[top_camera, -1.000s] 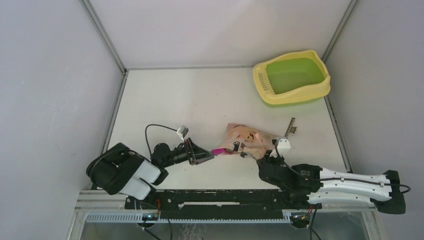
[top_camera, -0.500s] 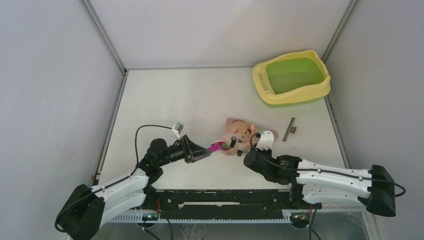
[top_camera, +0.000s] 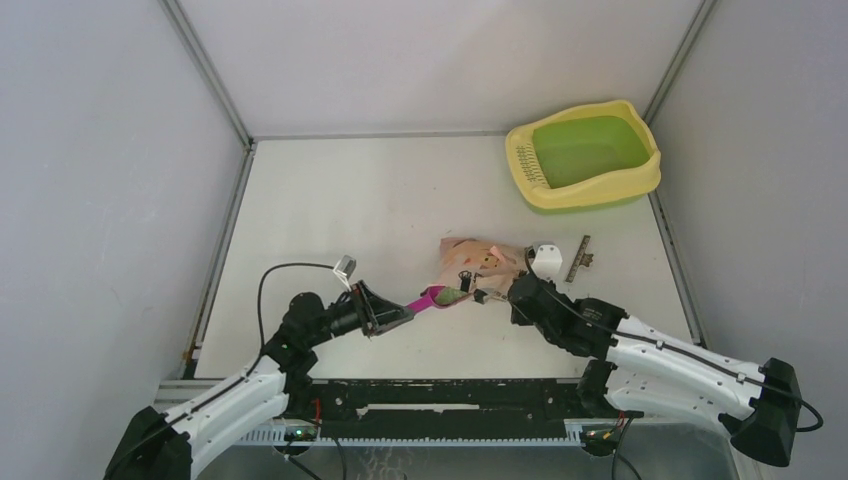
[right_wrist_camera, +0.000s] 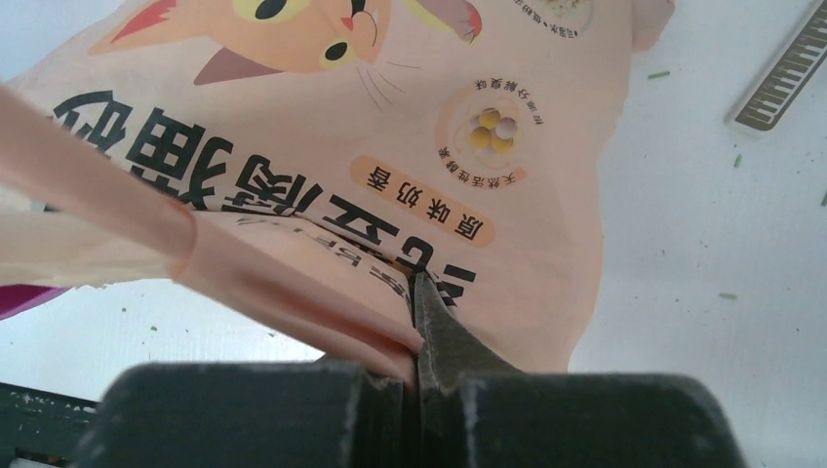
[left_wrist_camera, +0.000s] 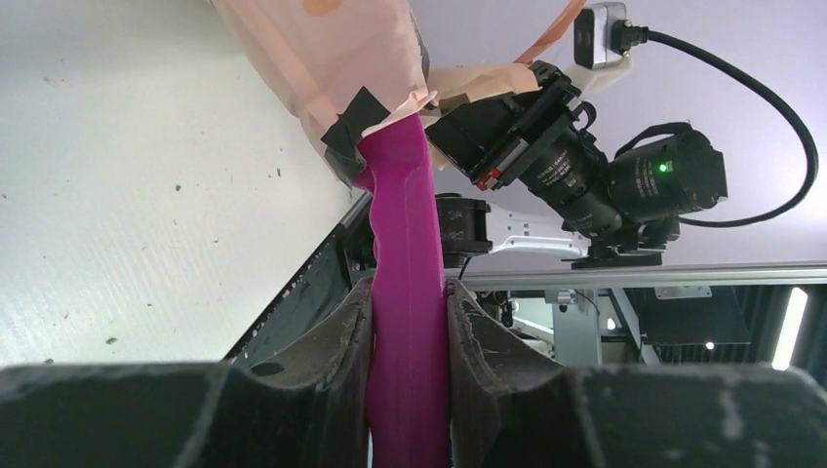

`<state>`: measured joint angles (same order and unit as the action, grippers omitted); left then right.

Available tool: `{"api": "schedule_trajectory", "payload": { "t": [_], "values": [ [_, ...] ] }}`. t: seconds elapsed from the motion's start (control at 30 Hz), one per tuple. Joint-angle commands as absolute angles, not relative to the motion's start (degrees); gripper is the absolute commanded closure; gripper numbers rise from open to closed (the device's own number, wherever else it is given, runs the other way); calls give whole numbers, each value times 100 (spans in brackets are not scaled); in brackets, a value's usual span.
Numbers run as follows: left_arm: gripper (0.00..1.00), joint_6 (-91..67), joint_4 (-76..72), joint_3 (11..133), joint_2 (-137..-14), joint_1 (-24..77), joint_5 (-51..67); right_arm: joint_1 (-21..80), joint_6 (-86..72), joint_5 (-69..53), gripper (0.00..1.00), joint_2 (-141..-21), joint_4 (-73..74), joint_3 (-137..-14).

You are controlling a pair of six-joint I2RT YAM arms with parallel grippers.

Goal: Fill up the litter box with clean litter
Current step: 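Scoop the cat litter from the cat litter bag.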

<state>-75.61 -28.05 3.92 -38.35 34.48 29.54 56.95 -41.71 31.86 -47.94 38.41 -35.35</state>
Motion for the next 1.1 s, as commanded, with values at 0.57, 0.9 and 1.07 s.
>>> {"api": "schedule_trajectory", "payload": {
  "t": [0.57,0.9,1.07],
  "values": [
    [97,-8111,-5002,-174,-4859,3379,3124,5282,-3412,3308,100,-5093,3636,-4391],
    [97,-7928,-3247,438,-3629,3383,3175,5094,-3219,3443,100,-5341,3652,-4634],
    [97,-7674,-2536,810,-3418,3371,3172,5014,-2989,3345,100,-5323,3840,-5229]
  ]
}}
